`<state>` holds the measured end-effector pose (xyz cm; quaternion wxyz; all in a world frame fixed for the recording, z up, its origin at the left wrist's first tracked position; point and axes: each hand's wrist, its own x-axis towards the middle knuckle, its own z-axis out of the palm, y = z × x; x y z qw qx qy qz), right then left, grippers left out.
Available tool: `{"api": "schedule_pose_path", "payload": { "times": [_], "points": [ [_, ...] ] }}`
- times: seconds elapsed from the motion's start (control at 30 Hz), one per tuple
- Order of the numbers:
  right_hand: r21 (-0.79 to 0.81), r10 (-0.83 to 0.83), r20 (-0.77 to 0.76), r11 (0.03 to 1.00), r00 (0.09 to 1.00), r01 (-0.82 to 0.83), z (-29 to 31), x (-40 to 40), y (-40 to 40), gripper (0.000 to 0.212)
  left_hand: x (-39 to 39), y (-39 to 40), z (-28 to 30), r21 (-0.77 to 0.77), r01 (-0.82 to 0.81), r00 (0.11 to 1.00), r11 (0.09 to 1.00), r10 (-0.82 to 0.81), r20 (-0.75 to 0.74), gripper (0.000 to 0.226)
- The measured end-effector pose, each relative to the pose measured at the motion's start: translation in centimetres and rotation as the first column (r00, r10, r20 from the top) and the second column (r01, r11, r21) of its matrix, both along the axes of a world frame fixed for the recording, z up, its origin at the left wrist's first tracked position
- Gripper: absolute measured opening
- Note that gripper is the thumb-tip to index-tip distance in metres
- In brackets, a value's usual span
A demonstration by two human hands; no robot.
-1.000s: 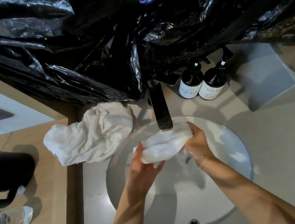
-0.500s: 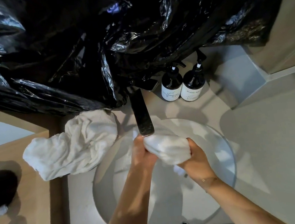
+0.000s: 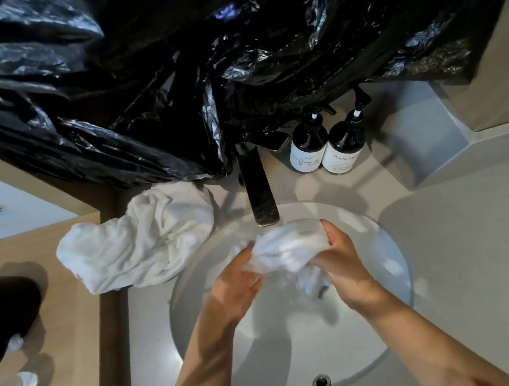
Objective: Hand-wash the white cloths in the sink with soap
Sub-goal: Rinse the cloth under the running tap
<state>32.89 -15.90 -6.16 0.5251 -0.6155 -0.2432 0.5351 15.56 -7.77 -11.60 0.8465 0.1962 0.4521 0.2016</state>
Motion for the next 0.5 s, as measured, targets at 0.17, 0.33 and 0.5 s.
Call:
{"api": "schedule_pose_path", "payload": {
  "times": [0.17, 0.33, 0.5],
  "points": [
    [0.080, 0.047, -0.052, 0.996, 0.998, -0.042, 1.0, -0.4, 2.5, 0.043, -2.1, -1.6, 0.6, 0.069, 0.067, 0.991, 0.995, -0.059, -0.122, 0.041],
    [0.045, 0.152, -0.122, 0.988, 0.981, -0.148, 0.5, -0.4, 4.1, 0.076, -3.2, -1.1, 1.2, -0.279, -0.023, 0.994, 0.960, -0.008, -0.110, 0.045],
    [-0.119, 0.191, -0.130, 0.971, 0.973, -0.207, -0.6, -1.5, 4.8, 0.037, -1.9, -2.1, 1.1, -0.184, 0.059, 0.997, 0.981, -0.051, 0.051, 0.095]
  ]
}}
